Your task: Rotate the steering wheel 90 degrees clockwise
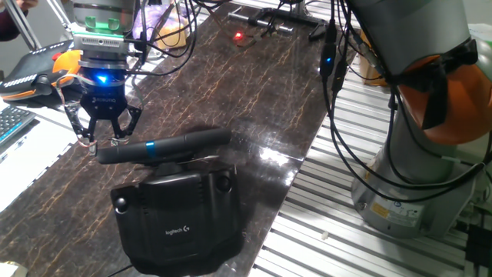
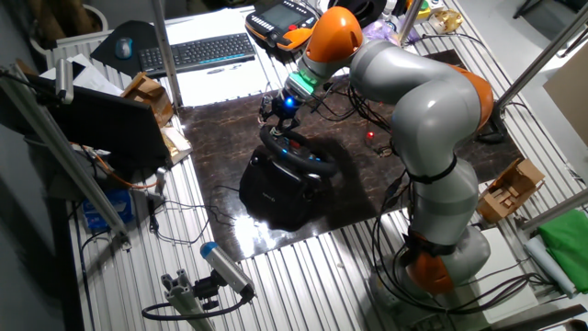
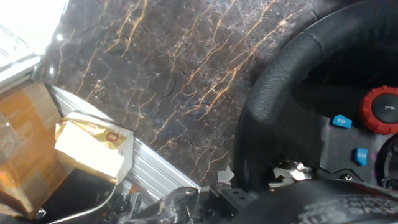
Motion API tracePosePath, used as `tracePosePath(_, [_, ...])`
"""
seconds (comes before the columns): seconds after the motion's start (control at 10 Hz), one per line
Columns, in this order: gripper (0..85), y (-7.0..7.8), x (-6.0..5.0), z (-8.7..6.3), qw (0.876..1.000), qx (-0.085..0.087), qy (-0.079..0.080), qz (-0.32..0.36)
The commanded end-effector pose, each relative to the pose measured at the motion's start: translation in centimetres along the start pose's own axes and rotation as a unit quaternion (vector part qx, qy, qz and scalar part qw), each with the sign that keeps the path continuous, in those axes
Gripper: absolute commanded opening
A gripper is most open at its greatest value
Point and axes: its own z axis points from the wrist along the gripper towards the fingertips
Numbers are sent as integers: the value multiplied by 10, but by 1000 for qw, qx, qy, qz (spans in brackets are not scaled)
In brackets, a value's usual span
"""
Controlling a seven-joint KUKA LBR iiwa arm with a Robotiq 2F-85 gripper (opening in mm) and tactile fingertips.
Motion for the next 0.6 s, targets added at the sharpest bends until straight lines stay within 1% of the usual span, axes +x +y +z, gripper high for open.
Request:
tracePosePath(0.0, [253,-1,-1,0,1000,4,-1,3])
tracePosePath(0.5, [270,-1,-3,1,1000,-1,-6,8])
